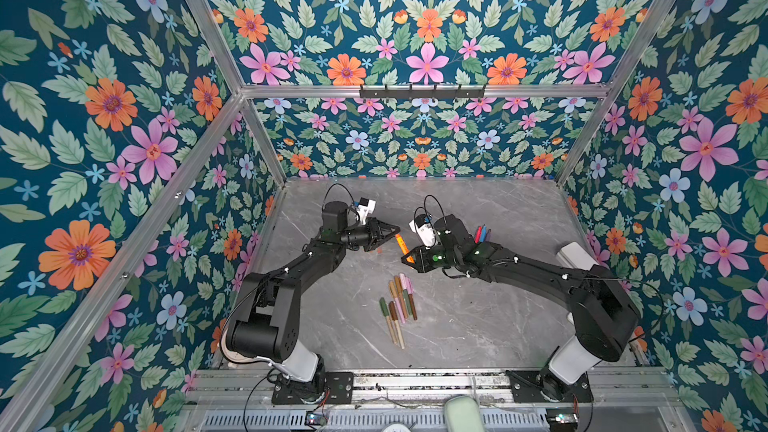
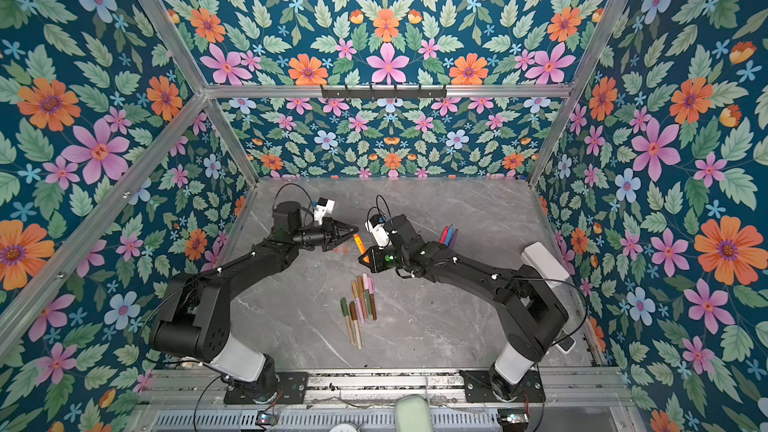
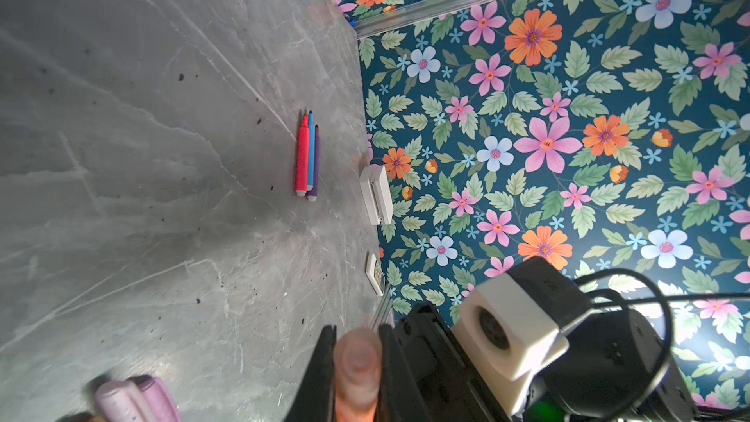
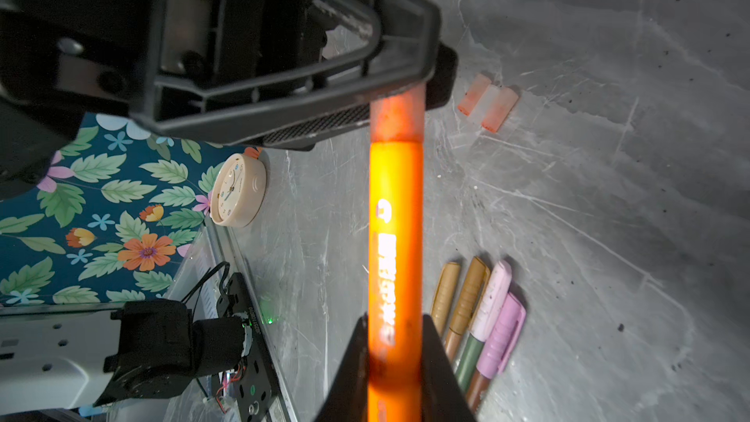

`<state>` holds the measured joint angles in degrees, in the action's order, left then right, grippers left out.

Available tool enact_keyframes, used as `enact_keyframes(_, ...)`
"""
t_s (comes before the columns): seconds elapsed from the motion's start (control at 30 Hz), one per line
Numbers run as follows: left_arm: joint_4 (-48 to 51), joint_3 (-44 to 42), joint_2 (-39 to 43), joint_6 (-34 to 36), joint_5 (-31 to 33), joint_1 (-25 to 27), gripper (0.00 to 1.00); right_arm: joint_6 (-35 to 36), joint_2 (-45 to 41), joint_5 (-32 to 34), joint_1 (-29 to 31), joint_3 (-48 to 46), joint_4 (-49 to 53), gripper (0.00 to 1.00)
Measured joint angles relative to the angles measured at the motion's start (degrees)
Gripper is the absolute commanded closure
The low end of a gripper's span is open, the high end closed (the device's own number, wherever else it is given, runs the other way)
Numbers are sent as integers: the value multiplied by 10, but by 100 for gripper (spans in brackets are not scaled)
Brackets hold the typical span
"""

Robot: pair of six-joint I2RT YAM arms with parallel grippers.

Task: Open the pen caps
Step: 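Pull the cap away with the left gripper while the right gripper holds the highlighter, then lower the left gripper and release the cap beside the other caps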

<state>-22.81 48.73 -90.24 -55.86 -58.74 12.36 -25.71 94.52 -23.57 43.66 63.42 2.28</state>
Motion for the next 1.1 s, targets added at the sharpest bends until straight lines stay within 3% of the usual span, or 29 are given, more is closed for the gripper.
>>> enact_keyframes(0.37,-9,39,-14,-15,14,-6,100,-2,32,13,0,27,-20,100)
enact_keyframes(0.5,-68,81,-31,-25,120,-24,100,0,44,-51,23,18,97,100)
enact_keyframes(0.67,-77,108,-31,2,169,-25,100,0,40,-82,24,16,156,100)
enact_keyframes(0.9,77,144,-25,127,261,-29,100,0,22,-67,24,4,179,100)
enact_keyframes(1.1,209,99,-37,231,378,-31,100,-1,15,-29,21,-8,191,100)
